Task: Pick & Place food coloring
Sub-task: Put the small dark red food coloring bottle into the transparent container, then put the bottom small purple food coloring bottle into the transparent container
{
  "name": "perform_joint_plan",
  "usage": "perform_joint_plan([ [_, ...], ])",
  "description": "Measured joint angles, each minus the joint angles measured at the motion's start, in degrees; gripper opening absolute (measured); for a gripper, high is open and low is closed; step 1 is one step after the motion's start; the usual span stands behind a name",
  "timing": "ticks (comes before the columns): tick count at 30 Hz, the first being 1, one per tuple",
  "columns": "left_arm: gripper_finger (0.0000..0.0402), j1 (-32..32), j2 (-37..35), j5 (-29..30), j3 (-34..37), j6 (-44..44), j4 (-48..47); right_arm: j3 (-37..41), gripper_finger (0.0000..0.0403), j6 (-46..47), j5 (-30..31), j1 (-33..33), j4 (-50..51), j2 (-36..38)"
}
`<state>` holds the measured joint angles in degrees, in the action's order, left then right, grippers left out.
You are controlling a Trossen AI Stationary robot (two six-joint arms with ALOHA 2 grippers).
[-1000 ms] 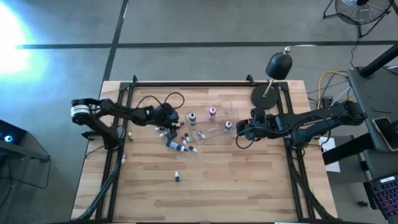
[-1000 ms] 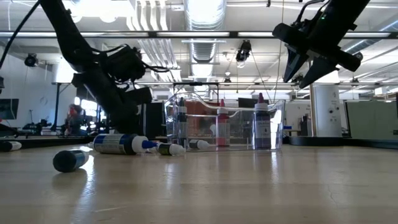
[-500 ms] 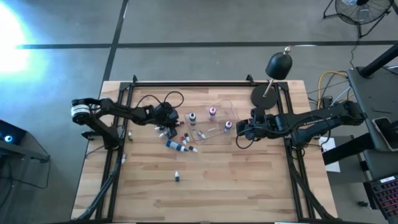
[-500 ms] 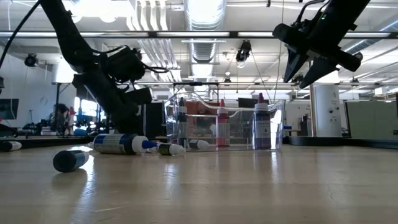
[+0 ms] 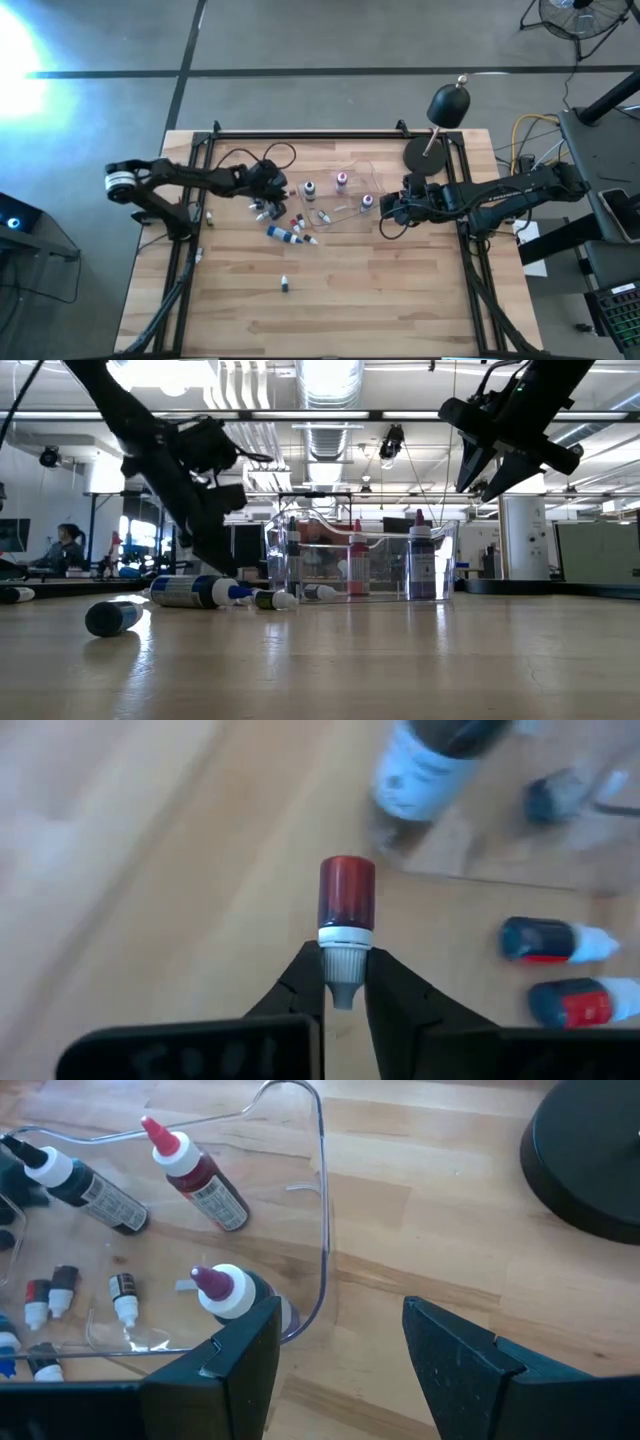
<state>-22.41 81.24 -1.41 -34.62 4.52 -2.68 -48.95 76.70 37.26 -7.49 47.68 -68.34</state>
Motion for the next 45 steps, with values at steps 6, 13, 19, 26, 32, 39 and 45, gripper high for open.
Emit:
perform_joint_plan([
  [6, 0.0016, 0.34, -9.56, 11.86, -5.75, -0.64, -16.52, 0.02, 0.0203, -0.19, -0.02, 0.00, -0.03, -0.01],
  [13, 0.0016, 3.14, -18.32, 9.78, -11.39, 0.45, -14.15, 0.02, 0.0203, -1.82, 0.07, 0.00, -0.05, -0.02],
  [19, 0.0016, 7.52, -15.88, 1.94, -13.45, 2.88, -3.09, 0.02, 0.0203, -1.99, 0.26, 0.02, -0.06, -0.02],
  [26, 0.0016, 11.75, -5.22, 1.04, -16.34, 7.80, -1.98, 0.02, 0.0203, -1.87, 0.24, 0.00, -0.37, -0.02],
  [32, 0.0062, 11.98, -0.15, 1.24, -20.12, 10.21, -4.04, 0.02, 0.0203, -1.71, 0.02, 0.00, -1.54, -0.02],
  [39, 0.0154, 12.39, -2.29, 1.32, -24.62, 7.57, -13.94, 0.02, 0.0203, -1.68, -0.04, 0.00, -2.06, -0.01],
  [45, 0.0173, 13.29, -11.21, 4.18, -25.52, 4.45, -31.97, 0.01, 0.0203, -2.13, -0.21, 0.00, -2.09, -0.02],
])
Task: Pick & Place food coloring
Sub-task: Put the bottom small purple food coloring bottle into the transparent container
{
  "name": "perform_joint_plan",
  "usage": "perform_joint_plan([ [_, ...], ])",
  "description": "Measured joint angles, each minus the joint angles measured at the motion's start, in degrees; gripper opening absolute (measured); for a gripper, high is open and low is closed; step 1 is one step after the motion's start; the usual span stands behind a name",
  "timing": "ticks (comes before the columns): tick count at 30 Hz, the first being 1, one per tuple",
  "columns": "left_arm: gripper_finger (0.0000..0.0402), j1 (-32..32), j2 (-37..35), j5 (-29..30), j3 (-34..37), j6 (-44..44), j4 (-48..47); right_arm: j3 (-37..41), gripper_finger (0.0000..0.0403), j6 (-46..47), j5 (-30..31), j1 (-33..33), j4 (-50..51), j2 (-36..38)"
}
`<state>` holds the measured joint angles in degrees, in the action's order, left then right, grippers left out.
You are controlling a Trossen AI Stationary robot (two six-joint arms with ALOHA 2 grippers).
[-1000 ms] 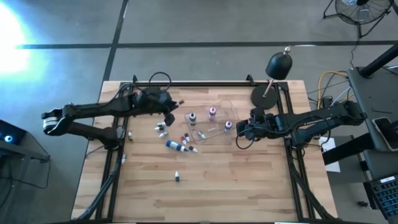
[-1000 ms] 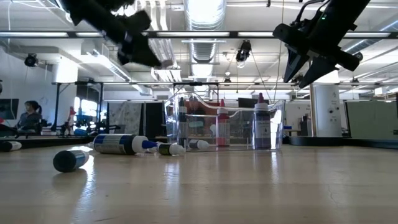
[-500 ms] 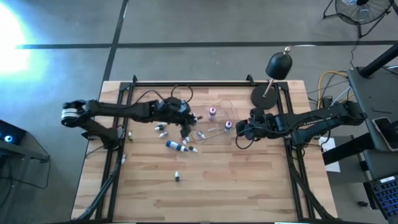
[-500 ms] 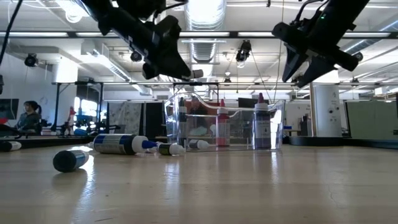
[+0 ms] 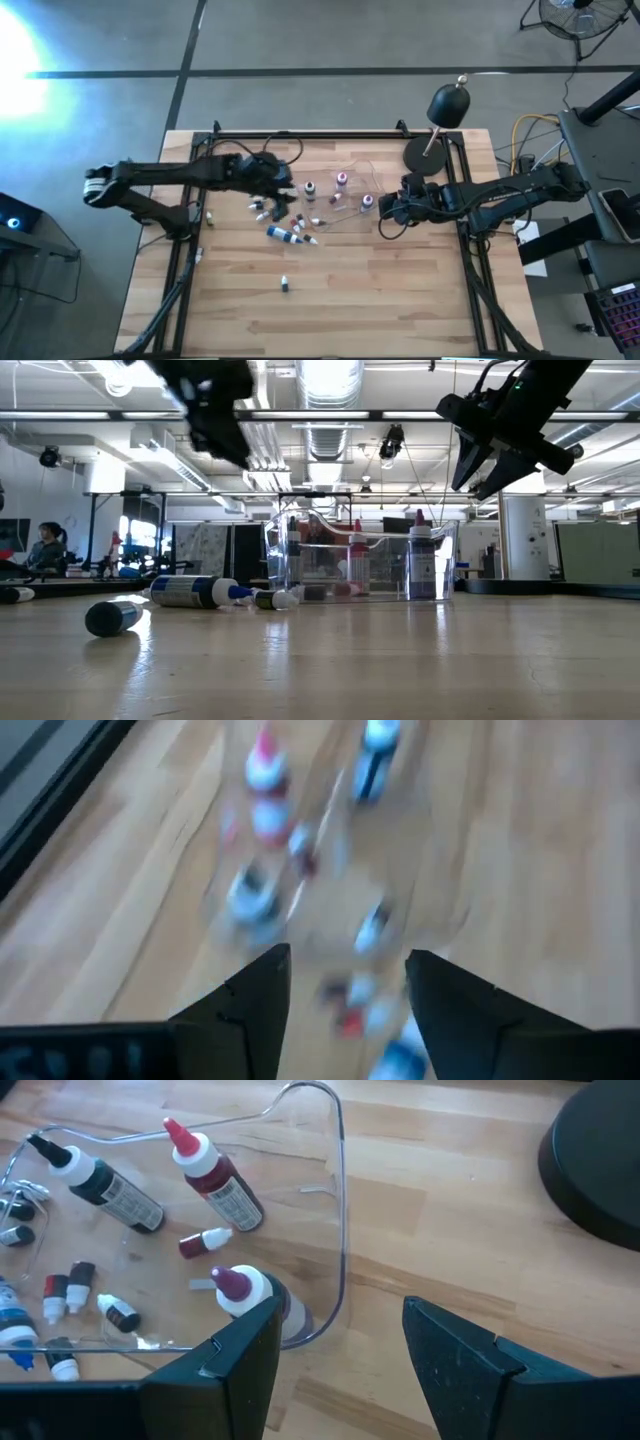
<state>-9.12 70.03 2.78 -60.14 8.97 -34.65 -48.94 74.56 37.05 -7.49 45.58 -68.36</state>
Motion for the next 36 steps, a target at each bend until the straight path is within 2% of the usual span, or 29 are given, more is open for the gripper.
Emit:
perform_joint_plan([
  [6, 0.0173, -0.88, -6.53, 10.93, 1.34, 4.83, -29.42, 0.00, 0.0203, -1.38, 0.07, 0.04, -0.02, 0.01],
  [9, 0.0173, -1.99, -5.71, 12.43, 1.60, 12.76, -42.51, 0.01, 0.0203, -1.72, 0.47, 0.04, -0.02, 0.02],
  [11, 0.0173, -2.45, -4.74, 12.27, 2.72, 20.36, -46.42, 0.17, 0.0203, -1.76, 0.51, 0.04, -0.04, 0.00],
  [13, 0.0173, -2.45, -3.47, 11.65, 4.32, 26.38, -47.50, 0.40, 0.0203, -1.75, 0.57, 0.04, -0.08, 0.01],
  [15, 0.0174, -2.23, -2.44, 10.02, 6.46, 27.72, -46.89, 0.59, 0.0203, -1.75, 0.65, 0.04, -0.08, 0.00],
  [22, 0.0174, 1.89, 1.80, -9.88, 14.87, 23.93, -46.93, 0.84, 0.0203, -1.72, 0.60, 0.00, -0.09, 0.00],
  [29, 0.0169, 11.81, 6.95, -10.91, 14.73, 21.53, -46.09, 1.57, 0.0203, -1.56, 0.39, 0.00, -0.13, 0.00],
  [36, 0.0169, 17.94, 14.45, -20.34, 15.22, 27.13, -44.96, 2.79, 0.0203, -1.17, 0.36, 0.00, -1.49, 0.00],
])
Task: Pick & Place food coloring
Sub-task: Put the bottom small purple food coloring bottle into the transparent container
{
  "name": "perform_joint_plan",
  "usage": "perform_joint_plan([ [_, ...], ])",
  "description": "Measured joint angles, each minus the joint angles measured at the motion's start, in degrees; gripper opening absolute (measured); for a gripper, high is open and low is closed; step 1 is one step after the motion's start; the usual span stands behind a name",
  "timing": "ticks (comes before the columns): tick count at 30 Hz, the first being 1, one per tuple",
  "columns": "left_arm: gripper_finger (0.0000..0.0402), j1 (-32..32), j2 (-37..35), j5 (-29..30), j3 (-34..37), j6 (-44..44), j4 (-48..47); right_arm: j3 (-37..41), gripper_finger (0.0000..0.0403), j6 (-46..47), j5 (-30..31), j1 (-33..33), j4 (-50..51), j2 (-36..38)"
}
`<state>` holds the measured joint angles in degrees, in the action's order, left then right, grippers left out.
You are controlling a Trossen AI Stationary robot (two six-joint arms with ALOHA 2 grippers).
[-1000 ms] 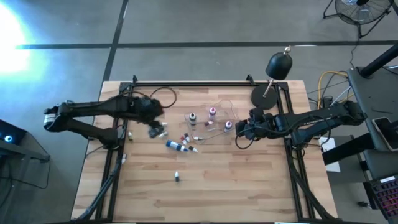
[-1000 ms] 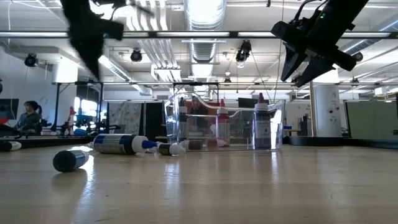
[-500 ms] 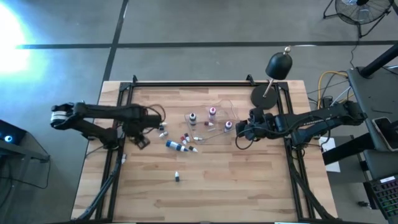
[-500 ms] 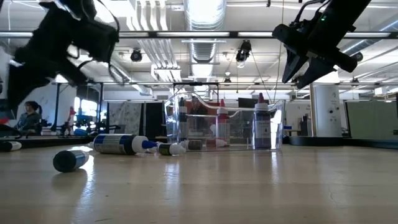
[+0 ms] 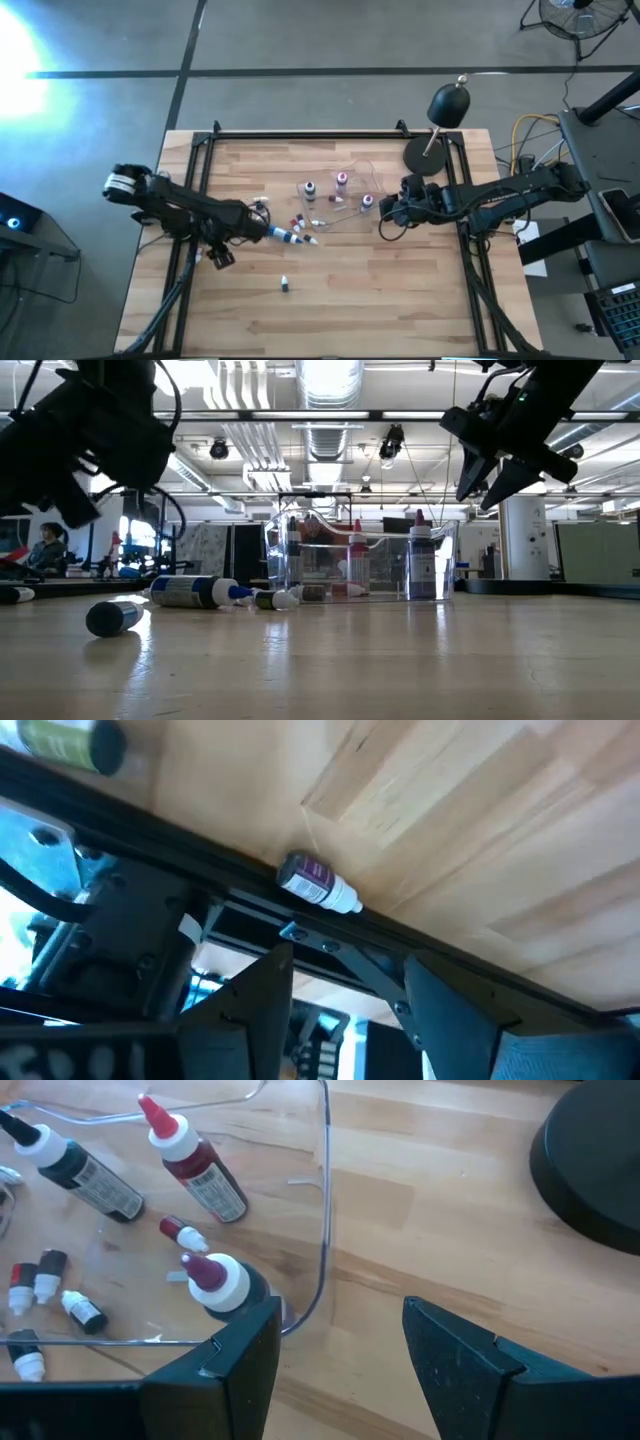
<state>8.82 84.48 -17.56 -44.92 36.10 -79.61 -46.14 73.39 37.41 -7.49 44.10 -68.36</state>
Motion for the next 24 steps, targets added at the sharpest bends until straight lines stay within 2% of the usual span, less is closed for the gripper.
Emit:
perform_joint_plan([
  [5, 0.0169, 2.00, 5.00, -0.86, 0.45, 1.90, 0.09, 0.56, 0.0203, 0.10, -0.07, 0.00, -0.13, 0.00],
  [9, 0.0169, 2.16, 6.66, -4.70, 2.28, 3.70, 4.11, 0.72, 0.0203, -0.09, -0.06, 0.00, -0.17, 0.00],
  [17, 0.0169, 2.29, 5.78, -5.73, 8.50, 12.18, 12.22, 1.26, 0.0203, -1.10, -0.13, 0.00, -0.13, 0.00],
  [24, 0.0169, 2.73, 2.57, -4.00, 9.53, 22.64, 16.49, 1.39, 0.0203, -1.94, -0.19, 0.02, -0.11, 0.00],
])
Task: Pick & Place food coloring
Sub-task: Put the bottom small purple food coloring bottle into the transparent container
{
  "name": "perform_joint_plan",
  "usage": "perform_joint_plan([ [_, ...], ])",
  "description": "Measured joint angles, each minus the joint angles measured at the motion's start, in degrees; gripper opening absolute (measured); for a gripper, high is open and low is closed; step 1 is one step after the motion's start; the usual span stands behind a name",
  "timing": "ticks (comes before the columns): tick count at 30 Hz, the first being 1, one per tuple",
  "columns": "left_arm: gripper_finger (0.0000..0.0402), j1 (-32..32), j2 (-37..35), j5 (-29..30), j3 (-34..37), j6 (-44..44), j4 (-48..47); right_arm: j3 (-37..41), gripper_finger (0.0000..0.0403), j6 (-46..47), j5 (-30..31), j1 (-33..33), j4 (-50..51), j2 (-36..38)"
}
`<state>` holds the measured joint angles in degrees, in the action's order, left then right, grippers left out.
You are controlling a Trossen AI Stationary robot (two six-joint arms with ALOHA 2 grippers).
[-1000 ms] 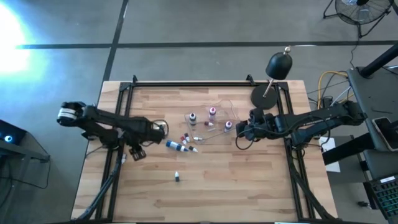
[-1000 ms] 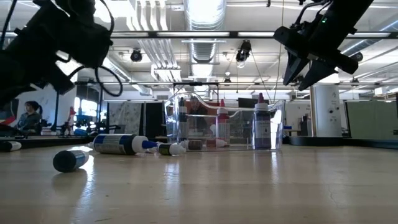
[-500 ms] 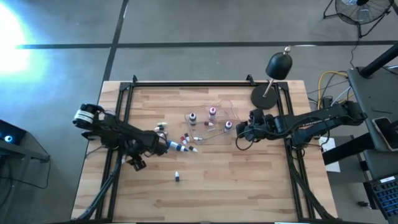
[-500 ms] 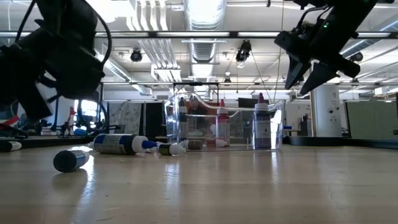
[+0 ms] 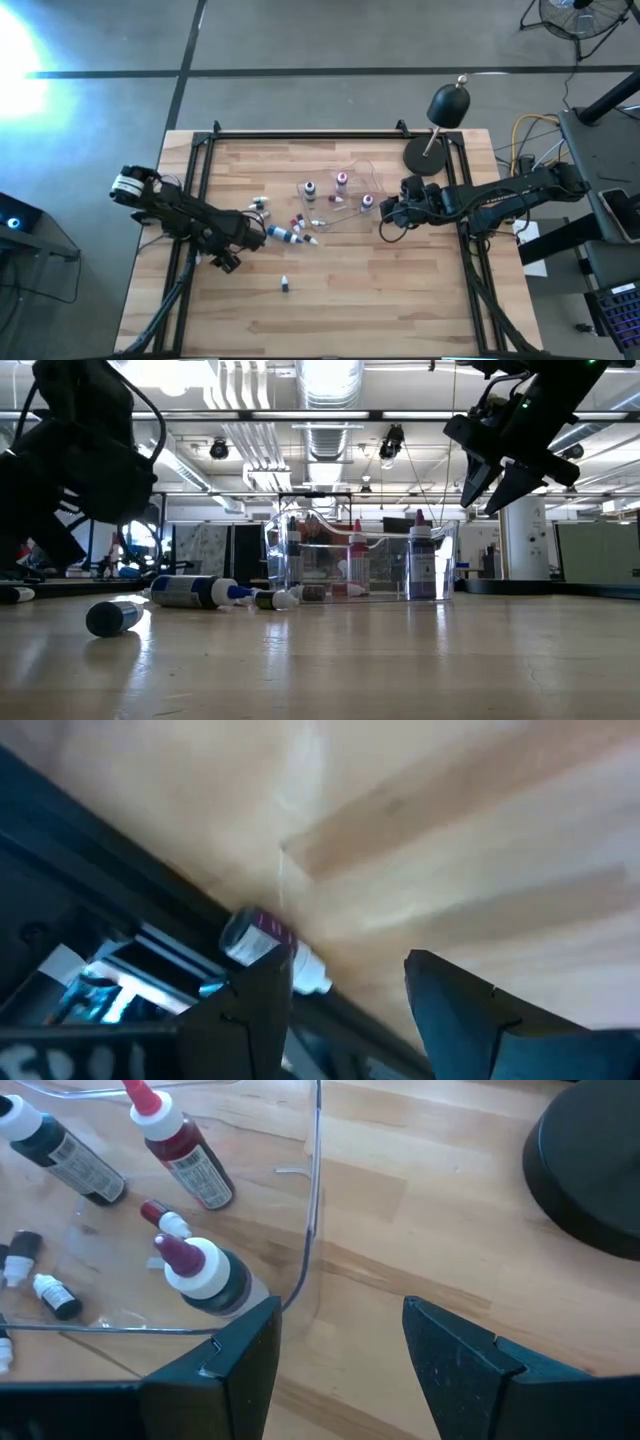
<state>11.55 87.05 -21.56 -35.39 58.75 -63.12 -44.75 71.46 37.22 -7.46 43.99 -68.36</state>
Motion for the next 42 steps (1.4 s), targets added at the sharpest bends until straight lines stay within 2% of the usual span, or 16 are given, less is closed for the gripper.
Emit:
perform_joint_plan([
  [7, 0.0170, 0.17, -3.62, 4.64, -1.08, 8.62, 0.58, 0.20, 0.0203, -0.11, 0.09, 0.02, 0.05, 0.00],
  [11, 0.0170, 0.21, -5.89, 5.03, -1.40, 10.40, 0.08, 0.37, 0.0203, -0.04, 0.12, 0.02, 0.02, 0.00],
  [17, 0.0170, 1.18, -6.46, 2.69, -0.77, 8.33, -0.77, 0.42, 0.0203, 0.38, 0.21, 0.02, 0.02, 0.00],
  [35, 0.0170, 1.07, -0.57, -9.62, -0.71, -0.18, -2.18, 0.46, 0.0203, 0.55, 0.30, 0.02, -0.27, 0.00],
  [38, 0.0170, 0.60, -0.03, -10.28, -0.71, -0.70, -2.33, 0.57, 0.0203, 0.34, 0.39, 0.02, -0.57, 0.00],
  [42, 0.0170, -0.36, 1.92, -8.20, -0.36, 0.23, -2.17, 1.52, 0.0203, 0.10, 1.41, -0.02, -1.69, 0.00],
])
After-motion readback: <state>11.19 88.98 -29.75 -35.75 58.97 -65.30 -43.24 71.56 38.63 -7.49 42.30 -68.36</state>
